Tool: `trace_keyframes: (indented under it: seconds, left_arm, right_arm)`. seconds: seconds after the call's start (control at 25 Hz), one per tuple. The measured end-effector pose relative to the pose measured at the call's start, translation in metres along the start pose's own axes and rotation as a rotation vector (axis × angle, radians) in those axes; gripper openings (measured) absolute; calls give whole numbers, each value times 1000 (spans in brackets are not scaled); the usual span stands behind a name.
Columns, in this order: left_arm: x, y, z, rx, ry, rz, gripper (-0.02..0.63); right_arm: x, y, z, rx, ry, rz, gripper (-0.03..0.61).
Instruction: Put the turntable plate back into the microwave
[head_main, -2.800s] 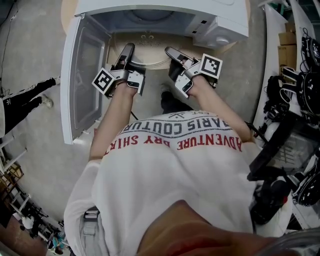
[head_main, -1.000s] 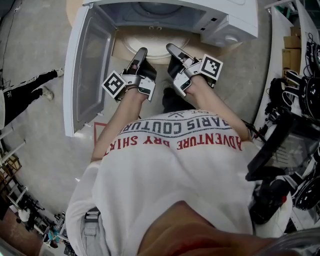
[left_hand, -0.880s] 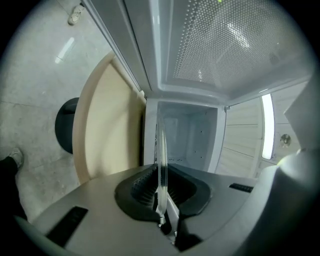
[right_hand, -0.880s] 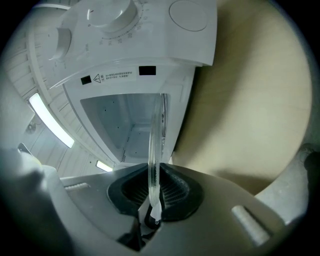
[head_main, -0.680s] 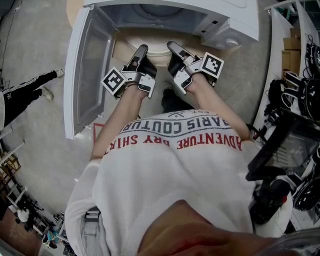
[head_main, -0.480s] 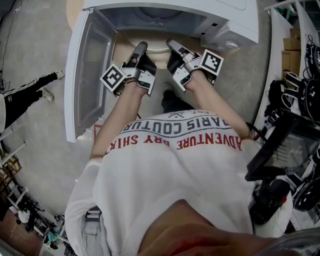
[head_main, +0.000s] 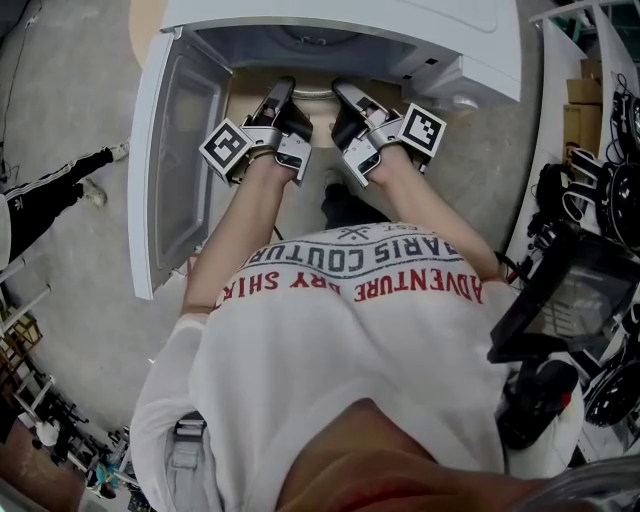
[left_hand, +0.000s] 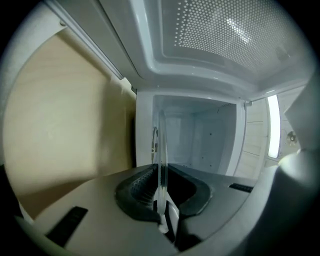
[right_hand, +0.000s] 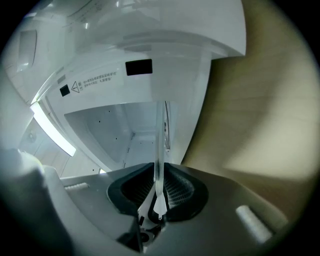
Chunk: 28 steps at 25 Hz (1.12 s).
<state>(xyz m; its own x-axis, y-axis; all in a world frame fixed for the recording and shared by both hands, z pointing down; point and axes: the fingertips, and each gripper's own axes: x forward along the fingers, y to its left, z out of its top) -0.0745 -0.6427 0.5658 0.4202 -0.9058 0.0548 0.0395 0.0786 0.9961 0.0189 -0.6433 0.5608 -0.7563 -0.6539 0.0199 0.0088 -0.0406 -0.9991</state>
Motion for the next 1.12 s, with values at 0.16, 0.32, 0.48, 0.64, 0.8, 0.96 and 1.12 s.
trace_keyframes:
  seconds: [0.16,0.32,0.48,0.64,0.8,0.96,1.12]
  left_arm:
    - [7,0,2,8,6,9,30]
    - [12,2,7,12,7,16,29]
    - [16,1,8,9,5,24,29]
    - [18,3,12,11,6,27,29]
    - [24,1,14,1,17,24,30]
    - [24,2,16,1,28,17,30]
    - [26,-1,14,-7,28,18,30]
  right_arm:
    - [1,0,-5,0,15,5,32]
    - [5,-1,-14,-11,40,2,32]
    - [8,1,-22,-2,76,11,32]
    - [15,4,-33,-6,107,13,32]
    - [21,0,-30,-18,111,-29,29]
    - [23,-2,-31,-14,106,-32,26]
    - [25,1,-28,-3,101,-10,28]
